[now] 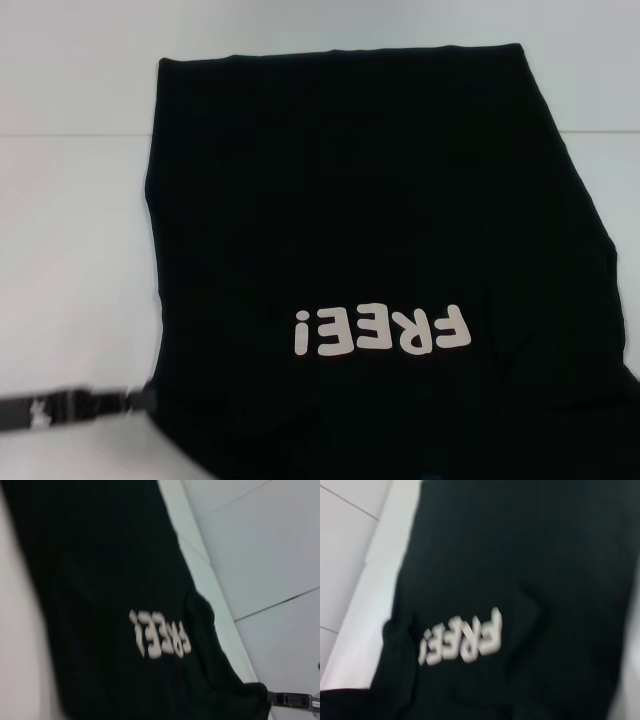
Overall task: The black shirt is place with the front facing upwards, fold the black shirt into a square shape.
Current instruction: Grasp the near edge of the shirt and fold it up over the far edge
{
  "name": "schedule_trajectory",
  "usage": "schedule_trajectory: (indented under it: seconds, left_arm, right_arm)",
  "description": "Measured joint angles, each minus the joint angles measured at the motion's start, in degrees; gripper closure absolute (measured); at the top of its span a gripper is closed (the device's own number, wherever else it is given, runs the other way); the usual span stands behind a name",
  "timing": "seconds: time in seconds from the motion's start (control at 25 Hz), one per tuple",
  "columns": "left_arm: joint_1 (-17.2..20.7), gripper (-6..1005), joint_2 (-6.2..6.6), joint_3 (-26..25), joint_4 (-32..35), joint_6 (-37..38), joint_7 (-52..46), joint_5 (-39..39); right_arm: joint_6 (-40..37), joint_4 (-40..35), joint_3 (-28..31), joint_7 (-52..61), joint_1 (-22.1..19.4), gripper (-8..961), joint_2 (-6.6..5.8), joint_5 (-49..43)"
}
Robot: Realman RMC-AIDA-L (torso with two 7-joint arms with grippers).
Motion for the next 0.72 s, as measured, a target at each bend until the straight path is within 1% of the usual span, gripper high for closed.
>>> schedule_trajectory:
  seconds: [0.08,0.24,0.28,0.32,0.4,0.44,0.52,0.56,0.6,0.64,0.72]
  left_arm:
    - [-2.69,973,0.19,-0.08,-0.94,-2.94,-0.51,-1.14]
    - [-8.7,972,1.12,-0.41,-3.42,-9.88,-1.44,-4.63]
    - [-10.34,972,1.33,-0.6,-4.17,-12.47,-1.76,-5.6]
    - [-11.14,972,1.41,-0.69,-4.46,-13.81,-1.92,-6.09]
    - [-13.57,971,1.56,-0.83,-5.31,-17.78,-2.12,-7.55]
    - [-15.12,971,1.54,-0.79,-5.77,-21.02,-2.12,-8.55]
    - [-16.66,970,1.4,-0.67,-6.28,-24.57,-2.03,-9.17]
    - [-17.94,970,1.25,-0.57,-6.76,-27.58,-1.77,-9.46]
    - [-19.49,969,1.03,-0.39,-7.45,-31.15,-1.22,-9.8]
    - [-20.01,969,0.97,-0.38,-7.68,-32.44,-0.91,-10.0]
    - [-21.89,969,0.62,-0.41,-8.46,-36.66,0.45,-10.8]
  right_arm:
    - [0.88,0.27,0.45,-0.01,2.9,902,-0.32,0.06]
    - [4.54,0.91,0.53,0.48,8.92,902,-1.14,0.22]
    - [5.72,1.23,0.44,0.55,10.25,902,-1.43,0.25]
    - [7.12,1.83,0.24,0.64,11.77,903,-1.82,0.26]
    - [10.51,3.49,-0.21,0.83,14.55,903,-2.85,0.26]
    - [12.16,4.6,-0.59,0.96,15.79,903,-3.44,0.23]
    - [16.06,7.0,-1.73,1.23,18.01,903,-4.57,0.22]
    - [18.15,8.15,-2.47,1.33,19.11,903,-5.12,0.26]
    - [20.24,9.18,-3.25,1.36,20.12,903,-5.46,0.33]
    - [22.4,9.75,-3.87,1.44,20.94,903,-5.57,0.4]
    - [26.61,10.3,-5.47,1.73,22.64,902,-5.55,0.56]
